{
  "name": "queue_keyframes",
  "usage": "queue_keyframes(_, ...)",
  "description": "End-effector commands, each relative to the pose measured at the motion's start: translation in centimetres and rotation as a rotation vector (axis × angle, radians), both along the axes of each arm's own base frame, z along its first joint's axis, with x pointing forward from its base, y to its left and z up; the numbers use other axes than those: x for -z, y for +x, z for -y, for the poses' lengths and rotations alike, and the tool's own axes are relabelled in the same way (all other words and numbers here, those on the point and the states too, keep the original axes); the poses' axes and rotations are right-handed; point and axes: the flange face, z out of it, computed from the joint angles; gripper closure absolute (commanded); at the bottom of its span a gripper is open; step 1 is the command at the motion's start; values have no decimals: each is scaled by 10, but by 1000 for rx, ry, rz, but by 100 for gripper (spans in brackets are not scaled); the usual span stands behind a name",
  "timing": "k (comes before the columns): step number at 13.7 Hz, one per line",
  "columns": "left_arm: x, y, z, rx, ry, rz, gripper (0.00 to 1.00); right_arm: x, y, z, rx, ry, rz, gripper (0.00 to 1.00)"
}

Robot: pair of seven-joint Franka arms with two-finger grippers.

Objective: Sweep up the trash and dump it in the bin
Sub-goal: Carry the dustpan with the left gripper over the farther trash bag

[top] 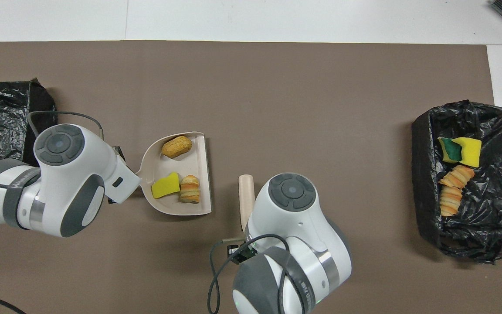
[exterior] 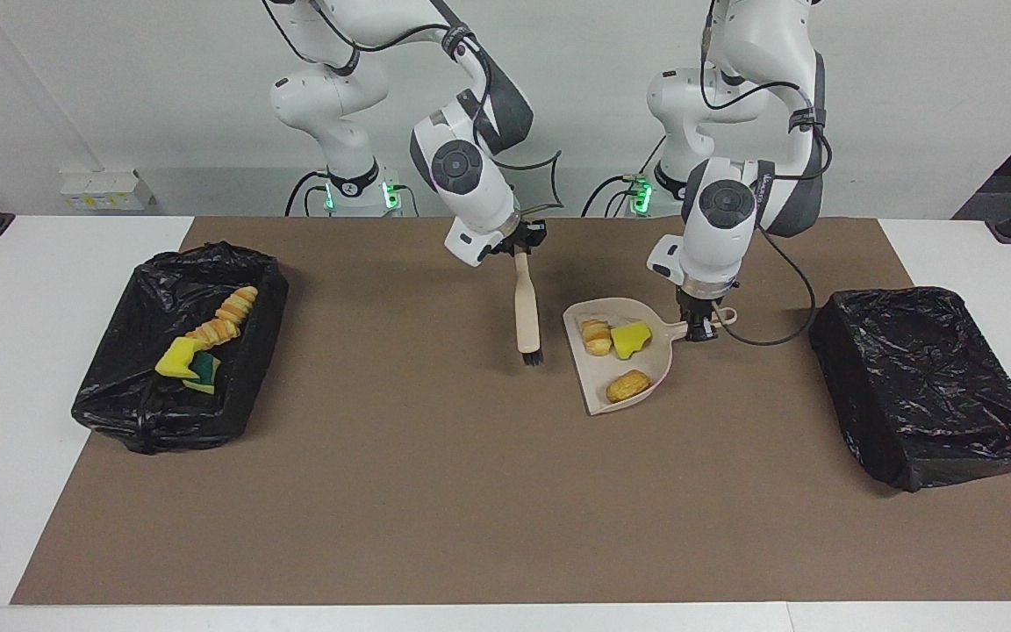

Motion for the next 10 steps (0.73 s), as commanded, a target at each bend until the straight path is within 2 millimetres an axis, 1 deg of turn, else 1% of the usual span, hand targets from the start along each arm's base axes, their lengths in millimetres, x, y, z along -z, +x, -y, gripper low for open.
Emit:
queue_keyframes(1,-19,-5,-24,12,-51,33,100,-6,-53,0,-33,-40,25,100)
queue_keyframes(2,-22,-3,-34,10,-63,36,100,-7,-65,-4,-18,-51,35,100)
queue_keyframes(4,-28,2,-55,16,-81,39,100,-2,-87,-24,9,-76,39,100)
queue_keyframes(5,-30,4,-67,11,-90,43,100,7,-100,-43,27,-84,59,100)
queue_keyframes(6,-34,7,-78,8,-98,50,100,18,-111,-58,48,-94,69,100)
queue_keyframes(7,-37,10,-90,14,-106,56,100,25,-117,-65,57,-98,74,100)
queue_keyframes(8,-43,14,-104,9,-117,68,100,30,-129,-71,41,-102,67,100)
queue_keyframes(10,-49,18,-133,-10,-120,80,100,38,-146,-73,43,-129,58,100)
